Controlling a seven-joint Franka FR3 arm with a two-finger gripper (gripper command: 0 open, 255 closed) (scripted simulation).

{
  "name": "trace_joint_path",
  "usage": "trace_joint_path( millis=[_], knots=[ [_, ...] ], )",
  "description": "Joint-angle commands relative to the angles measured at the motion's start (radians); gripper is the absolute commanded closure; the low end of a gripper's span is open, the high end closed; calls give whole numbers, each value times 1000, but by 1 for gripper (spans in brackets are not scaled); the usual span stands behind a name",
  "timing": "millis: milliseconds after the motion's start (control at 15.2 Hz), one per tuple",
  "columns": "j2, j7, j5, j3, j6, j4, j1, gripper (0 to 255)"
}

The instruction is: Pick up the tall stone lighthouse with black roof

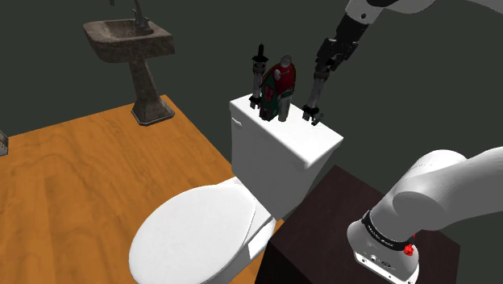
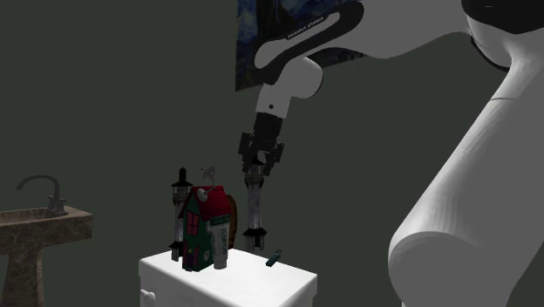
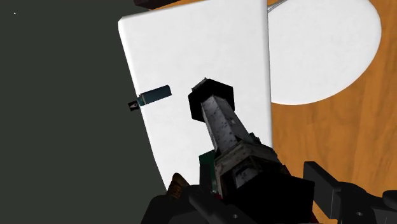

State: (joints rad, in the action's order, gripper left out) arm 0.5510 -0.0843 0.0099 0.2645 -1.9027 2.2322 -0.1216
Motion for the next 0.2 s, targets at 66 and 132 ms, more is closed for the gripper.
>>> trace_joint_path(
  millis=[66, 132],
  knots=[
    [-4, 2, 1, -1, 30, -34, 1, 255],
    [-4, 2, 1, -1, 30, -34, 1, 255]
  ],
)
